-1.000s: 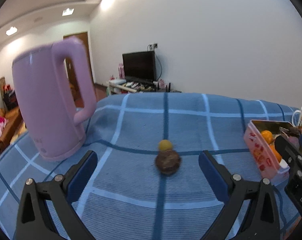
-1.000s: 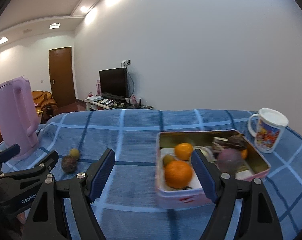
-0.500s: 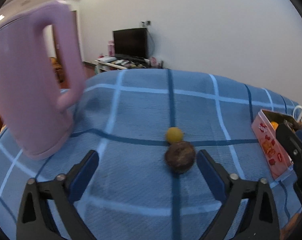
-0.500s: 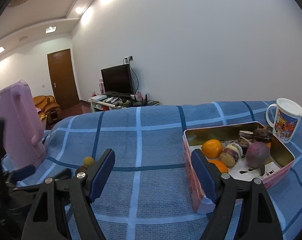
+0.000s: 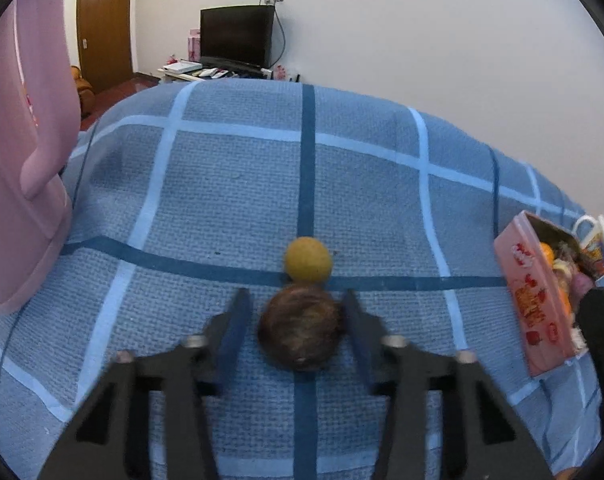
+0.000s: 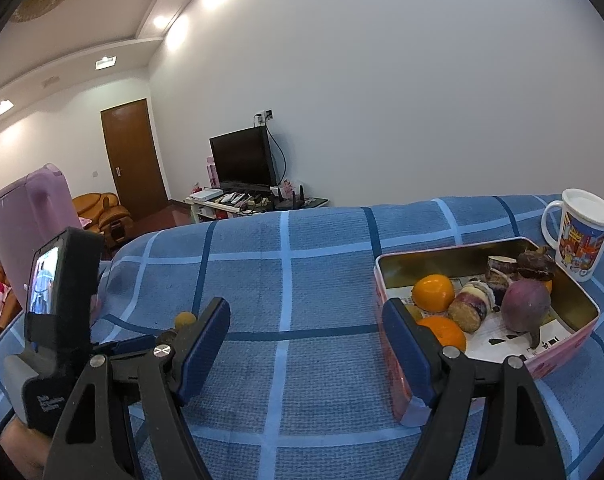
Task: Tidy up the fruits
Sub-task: 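Grasp the small dark brown round fruit with the left gripper while the right approaches the yellow fruit, then grasp the small yellow round fruit with the right gripper while the left lifts the brown fruit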
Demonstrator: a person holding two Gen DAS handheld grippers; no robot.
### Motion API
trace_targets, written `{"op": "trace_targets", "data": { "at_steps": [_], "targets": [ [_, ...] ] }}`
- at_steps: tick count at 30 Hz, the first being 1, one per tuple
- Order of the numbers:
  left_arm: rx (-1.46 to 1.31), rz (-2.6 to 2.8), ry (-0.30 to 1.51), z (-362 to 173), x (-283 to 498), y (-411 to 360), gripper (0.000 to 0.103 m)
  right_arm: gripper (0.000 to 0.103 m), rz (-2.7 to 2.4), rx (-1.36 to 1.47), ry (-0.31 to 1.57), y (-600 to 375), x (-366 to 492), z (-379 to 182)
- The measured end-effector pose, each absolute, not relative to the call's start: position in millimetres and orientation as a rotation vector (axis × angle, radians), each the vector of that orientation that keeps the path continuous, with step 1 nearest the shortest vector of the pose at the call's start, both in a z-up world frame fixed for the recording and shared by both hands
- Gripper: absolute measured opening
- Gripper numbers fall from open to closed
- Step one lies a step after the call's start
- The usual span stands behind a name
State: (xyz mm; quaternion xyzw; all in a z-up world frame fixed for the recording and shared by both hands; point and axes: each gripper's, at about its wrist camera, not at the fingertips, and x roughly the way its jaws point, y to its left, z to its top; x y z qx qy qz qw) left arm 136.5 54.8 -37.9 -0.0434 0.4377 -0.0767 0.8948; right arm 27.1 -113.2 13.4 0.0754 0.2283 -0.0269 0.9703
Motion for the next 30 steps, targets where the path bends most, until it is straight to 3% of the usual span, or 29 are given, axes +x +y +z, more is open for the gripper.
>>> {"op": "trace_targets", "data": {
  "at_steps": [8, 19, 23, 28, 30],
  "targets": [
    [-0.094, -0.091, 0.848, -23, 115, 86, 0.043, 0.080, -0.039, 0.096, 0.500, -101, 36, 11],
    [-0.093, 0.090, 0.766, -9, 109, 135, 0.043, 0.080, 0.205, 0.082, 0.749, -42, 116, -17],
    [-0.073, 0.125, 0.758, -9, 111, 135, 0.043, 0.065, 0.253, 0.032, 0.835, -20, 139, -28],
    [-0.078, 0.128, 0.767, -9, 115, 134, 0.043, 0.064, 0.250, -0.030, 0.887, -2, 154, -36],
    [-0.076, 0.130, 0.769, -10, 117, 134, 0.043, 0.041, 0.221, -0.055, 0.898, 1, 156, -38]
  ]
}}
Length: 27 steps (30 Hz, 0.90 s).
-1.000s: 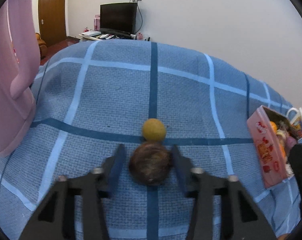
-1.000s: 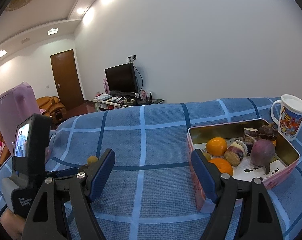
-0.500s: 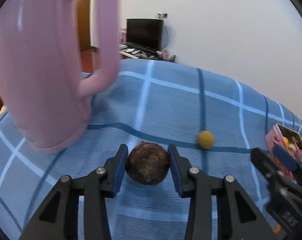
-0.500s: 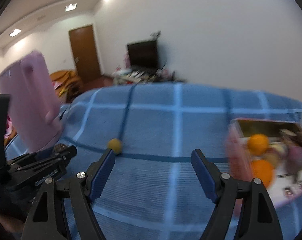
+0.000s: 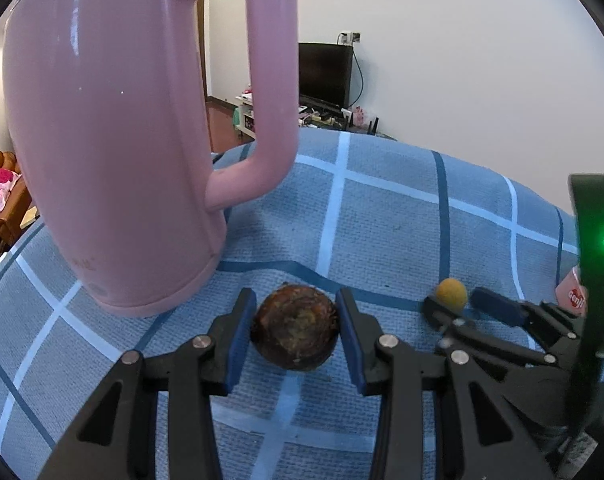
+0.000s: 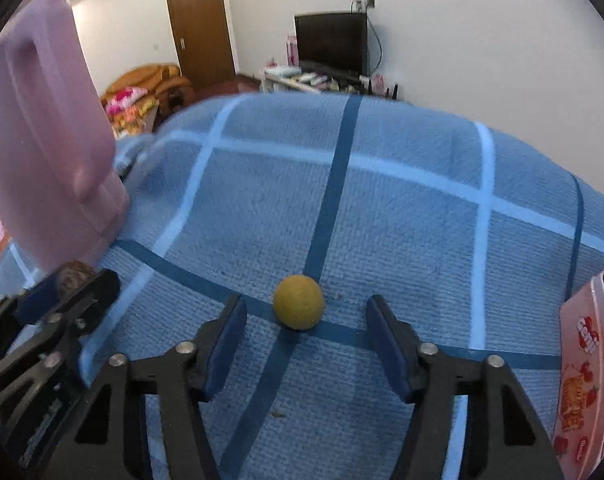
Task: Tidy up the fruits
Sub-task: 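Grasp the small yellow round fruit with the right gripper while the left lifts the brown fruit, then carry the yellow fruit with the right gripper while the left carries the brown fruit to the tin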
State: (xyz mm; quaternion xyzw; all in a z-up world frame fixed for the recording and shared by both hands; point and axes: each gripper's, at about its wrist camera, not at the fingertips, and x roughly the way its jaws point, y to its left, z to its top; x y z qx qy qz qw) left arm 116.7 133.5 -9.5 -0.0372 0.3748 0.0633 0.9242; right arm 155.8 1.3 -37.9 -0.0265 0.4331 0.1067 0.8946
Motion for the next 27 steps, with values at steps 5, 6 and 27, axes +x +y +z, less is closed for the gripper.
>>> {"op": "trace_targets", "data": {
  "at_steps": [5, 6, 27],
  "targets": [
    [-0.069, 0.127, 0.773, -12, 119, 129, 0.043, 0.028, 0.208, -0.060, 0.878, 1, 149, -35],
    [-0.066, 0.127, 0.771, -13, 120, 128, 0.043, 0.028, 0.200, -0.055, 0.858, -2, 146, -32],
    [-0.033, 0.094, 0.646, 5, 95, 109, 0.043, 0.028, 0.031, -0.121, 0.475, -54, 37, 19]
  ]
}}
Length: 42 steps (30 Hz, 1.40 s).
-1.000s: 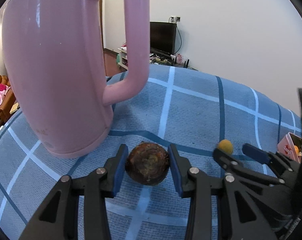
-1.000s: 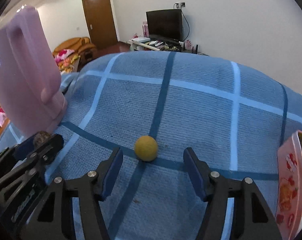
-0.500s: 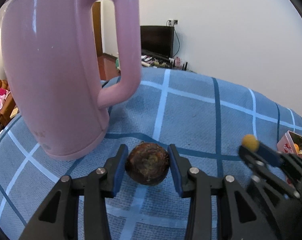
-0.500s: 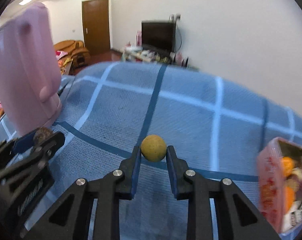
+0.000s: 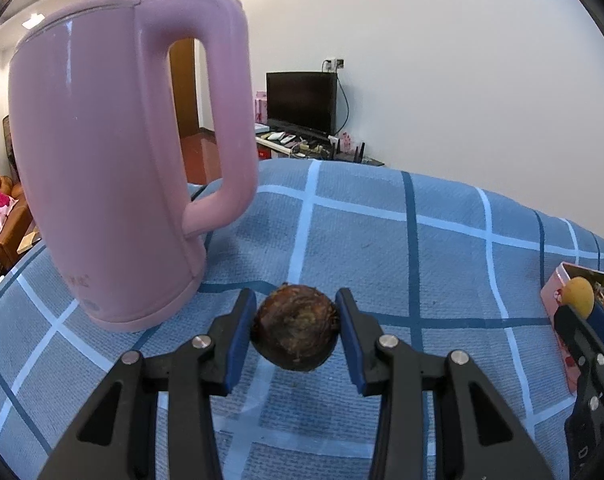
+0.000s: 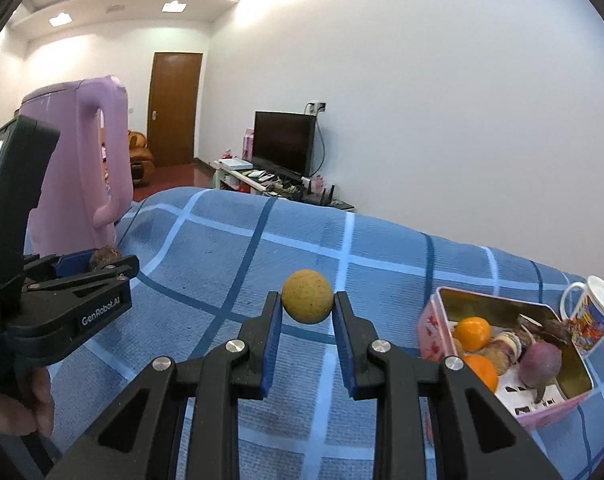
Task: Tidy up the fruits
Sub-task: 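Carry the yellow fruit with the right gripper while the left carries the brown fruit to the tin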
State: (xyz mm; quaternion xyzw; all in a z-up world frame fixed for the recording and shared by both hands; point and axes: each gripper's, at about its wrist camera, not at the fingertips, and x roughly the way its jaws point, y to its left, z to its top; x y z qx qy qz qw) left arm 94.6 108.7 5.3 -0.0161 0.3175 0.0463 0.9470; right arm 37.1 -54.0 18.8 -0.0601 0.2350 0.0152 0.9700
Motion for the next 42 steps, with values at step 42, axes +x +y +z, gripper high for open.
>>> {"op": "trace_targets", "data": {
  "at_steps": [42],
  "targets": [
    [-0.003, 0.039, 0.585, 12, 33, 47, 0.043, 0.028, -0.061, -0.096, 0.448, -104, -8, 20]
  ]
}}
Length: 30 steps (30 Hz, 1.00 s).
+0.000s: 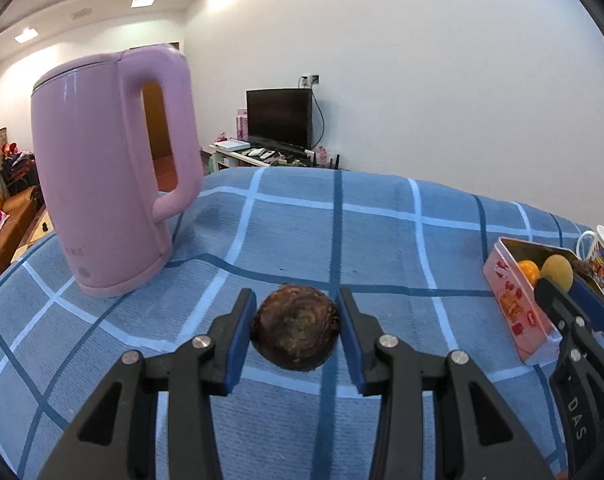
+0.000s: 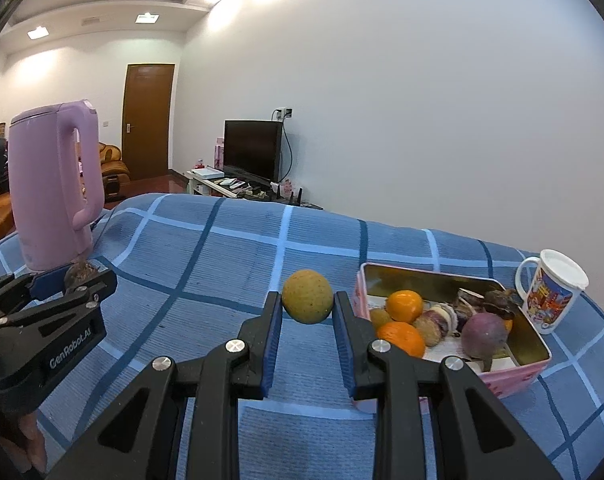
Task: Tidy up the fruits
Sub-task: 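Carry the yellow fruit with the right gripper while the left carries the brown fruit to the tin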
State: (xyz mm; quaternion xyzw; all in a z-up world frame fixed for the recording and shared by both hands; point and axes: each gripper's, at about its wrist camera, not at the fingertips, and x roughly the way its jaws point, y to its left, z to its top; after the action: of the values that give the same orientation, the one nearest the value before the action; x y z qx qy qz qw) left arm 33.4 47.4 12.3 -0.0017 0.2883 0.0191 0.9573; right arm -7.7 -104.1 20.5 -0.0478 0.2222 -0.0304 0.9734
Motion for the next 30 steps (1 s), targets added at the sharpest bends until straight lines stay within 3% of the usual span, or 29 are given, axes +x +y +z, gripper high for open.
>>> {"op": "trace_targets", "data": {
  "at_steps": [30],
  "targets": [
    [0.124, -0.123, 0.568, 13, -2, -63, 0.043, 0.028, -0.102, -0.126, 0.440, -192, -38, 21]
  ]
}}
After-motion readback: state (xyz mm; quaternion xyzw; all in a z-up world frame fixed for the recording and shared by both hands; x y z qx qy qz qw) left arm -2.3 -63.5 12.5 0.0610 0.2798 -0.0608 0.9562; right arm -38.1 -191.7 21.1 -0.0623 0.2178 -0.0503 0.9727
